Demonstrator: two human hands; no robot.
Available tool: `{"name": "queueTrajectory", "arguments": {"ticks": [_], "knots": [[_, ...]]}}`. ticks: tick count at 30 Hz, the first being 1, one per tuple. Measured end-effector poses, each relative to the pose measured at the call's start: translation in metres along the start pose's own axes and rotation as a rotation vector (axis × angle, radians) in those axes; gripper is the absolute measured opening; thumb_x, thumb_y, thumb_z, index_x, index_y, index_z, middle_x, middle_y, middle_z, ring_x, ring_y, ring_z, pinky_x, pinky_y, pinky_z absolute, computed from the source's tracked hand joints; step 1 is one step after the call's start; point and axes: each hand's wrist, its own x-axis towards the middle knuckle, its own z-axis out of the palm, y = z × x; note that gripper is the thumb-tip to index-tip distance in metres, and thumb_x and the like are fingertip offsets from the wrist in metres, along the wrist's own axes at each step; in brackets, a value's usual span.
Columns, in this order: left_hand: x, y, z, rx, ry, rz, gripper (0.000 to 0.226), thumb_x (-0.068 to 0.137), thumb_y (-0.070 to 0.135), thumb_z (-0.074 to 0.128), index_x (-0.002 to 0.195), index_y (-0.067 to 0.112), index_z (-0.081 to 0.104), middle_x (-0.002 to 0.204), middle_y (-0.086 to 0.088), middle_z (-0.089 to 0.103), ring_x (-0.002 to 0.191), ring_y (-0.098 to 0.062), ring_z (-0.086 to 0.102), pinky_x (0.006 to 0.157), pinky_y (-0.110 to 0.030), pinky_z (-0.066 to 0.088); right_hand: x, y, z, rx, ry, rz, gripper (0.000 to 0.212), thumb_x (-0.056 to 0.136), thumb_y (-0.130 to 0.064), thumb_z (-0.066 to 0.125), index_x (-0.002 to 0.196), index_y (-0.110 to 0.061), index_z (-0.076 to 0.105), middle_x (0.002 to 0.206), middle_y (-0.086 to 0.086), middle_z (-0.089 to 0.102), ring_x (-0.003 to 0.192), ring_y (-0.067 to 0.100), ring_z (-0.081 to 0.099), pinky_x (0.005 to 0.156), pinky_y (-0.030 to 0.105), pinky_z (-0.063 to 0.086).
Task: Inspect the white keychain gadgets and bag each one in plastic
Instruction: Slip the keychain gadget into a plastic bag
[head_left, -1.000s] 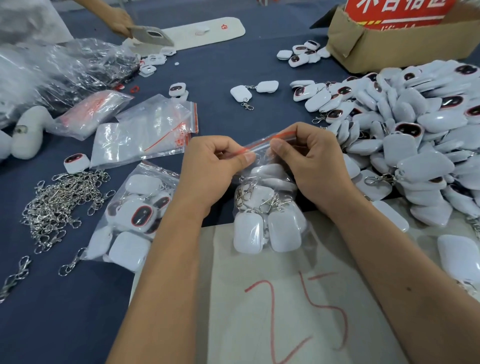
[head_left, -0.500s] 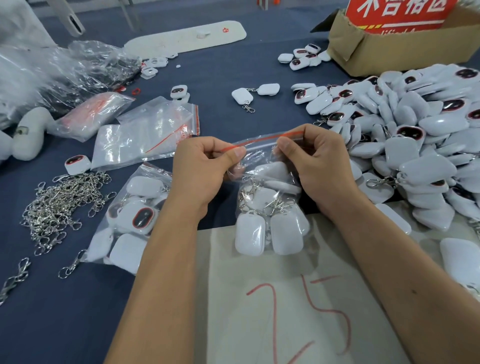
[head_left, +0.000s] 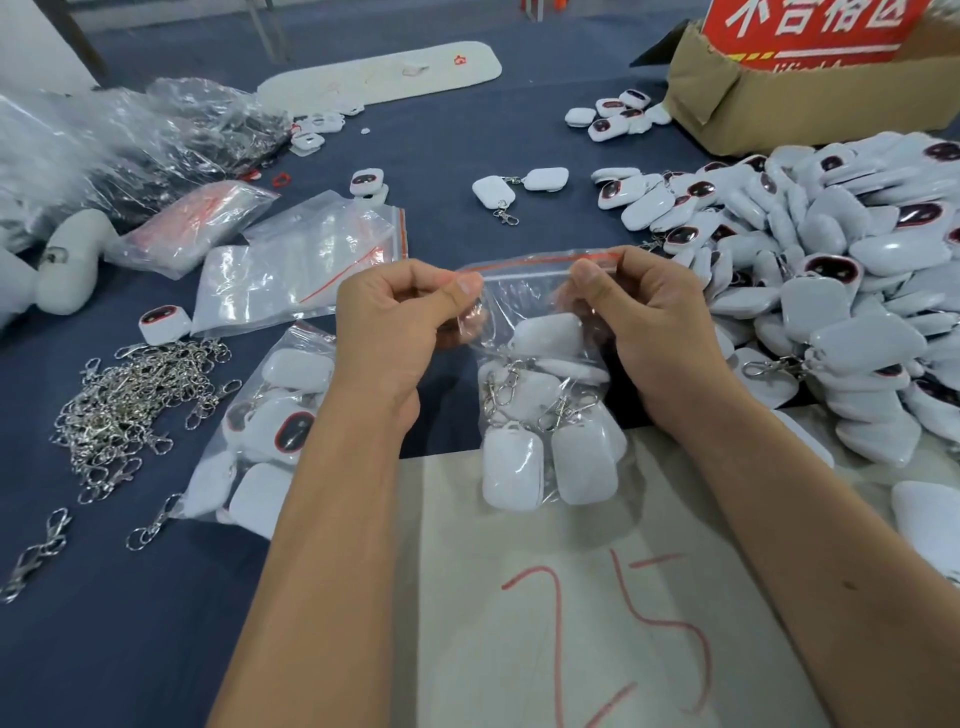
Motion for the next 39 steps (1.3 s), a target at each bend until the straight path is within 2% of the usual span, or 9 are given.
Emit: {"name": "queueTrajectory", "arguments": {"ticks": [8,14,19,24,27,30,33,37,39], "knots": [[0.003,0.012,-0.005,-0.237,0.138,0.061,0.016,0.093,0.010,0.074,0.077,0.009,0.072,0.074,-0.005,0.068,0.064,-0.018,0.062,0.065,-0.033,0.058,-0.013,-0.010,0.012,-0.032,-0.469,0.064,0.022,0.093,-0.035,0.074,0.103,-0.016,0.072,0.088,0.001,0.073,0.081,0.011,0.067,0.073,0.025,0.054],[0.001,0.038,-0.015,-0.108,0.227,0.073,0.018,0.091,0.009,0.077,0.075,0.012,0.070,0.063,0.000,0.067,0.052,-0.013,0.060,0.058,-0.030,0.057,-0.028,-0.014,0.055,0.110,-0.290,0.162,0.019,0.098,-0.021,0.071,0.110,-0.007,0.075,0.103,0.023,0.078,0.098,0.043,0.075,0.096,0.062,0.057],[0.009,0.081,-0.056,0.467,0.552,0.304,0.016,0.072,0.039,0.076,0.081,0.032,0.066,0.077,0.012,0.067,0.072,-0.008,0.064,0.083,-0.039,0.061,-0.035,-0.033,0.128,0.102,-0.327,0.210,0.024,0.100,-0.029,0.070,0.098,-0.006,0.072,0.088,0.012,0.076,0.077,0.019,0.068,0.068,0.043,0.055],[0.012,0.068,-0.064,0.654,0.628,0.298,0.017,0.078,0.027,0.064,0.095,0.027,0.070,0.091,0.008,0.070,0.091,-0.017,0.067,0.089,-0.037,0.056,-0.019,-0.034,0.158,-0.635,-0.061,-0.098,0.035,0.106,-0.038,0.053,0.079,-0.016,0.057,0.081,0.003,0.069,0.075,0.030,0.060,0.068,0.040,0.047],[0.012,0.040,-0.058,0.910,0.462,0.093,0.016,0.084,0.019,0.069,0.098,0.021,0.076,0.099,0.000,0.073,0.099,-0.025,0.068,0.086,-0.034,0.053,0.006,-0.025,0.149,-0.983,-0.097,-0.249,0.006,0.100,-0.013,0.051,0.100,-0.018,0.055,0.106,0.003,0.065,0.096,0.027,0.055,0.074,0.035,0.040],[0.014,0.032,-0.055,1.019,0.445,0.088,0.016,0.085,0.017,0.069,0.098,0.023,0.076,0.102,0.000,0.073,0.103,-0.025,0.066,0.086,-0.036,0.053,0.032,-0.013,0.146,-1.244,-0.358,-0.387,0.058,0.091,-0.003,0.054,0.146,-0.019,0.044,0.157,0.004,0.040,0.145,0.034,0.031,0.104,0.040,0.042],[0.015,0.032,-0.053,1.038,0.490,0.114,0.014,0.087,0.019,0.064,0.093,0.024,0.076,0.097,0.001,0.074,0.100,-0.026,0.067,0.083,-0.034,0.052,0.047,-0.008,0.154,-1.245,-0.570,-0.386,0.070,0.102,-0.014,0.048,0.165,-0.026,0.017,0.174,0.001,0.015,0.161,0.028,0.001,0.127,0.055,0.010],[0.013,0.030,-0.052,1.019,0.546,0.172,0.015,0.087,0.018,0.061,0.089,0.021,0.076,0.095,0.001,0.073,0.098,-0.026,0.066,0.077,-0.031,0.043,0.049,-0.003,0.160,-1.329,-0.413,-0.444,0.060,0.096,-0.014,0.054,0.153,-0.028,0.039,0.125,0.000,0.066,0.140,0.033,0.044,0.125,0.052,0.012],[0.014,0.031,-0.049,0.985,0.576,0.221,0.015,0.087,0.017,0.062,0.091,0.021,0.076,0.096,0.002,0.072,0.096,-0.022,0.065,0.077,-0.029,0.042,0.042,-0.004,0.150,-1.322,-0.233,-0.531,0.035,0.084,-0.001,0.058,0.110,-0.024,0.062,0.086,-0.002,0.057,0.110,0.030,0.055,0.108,0.039,0.030]]}}
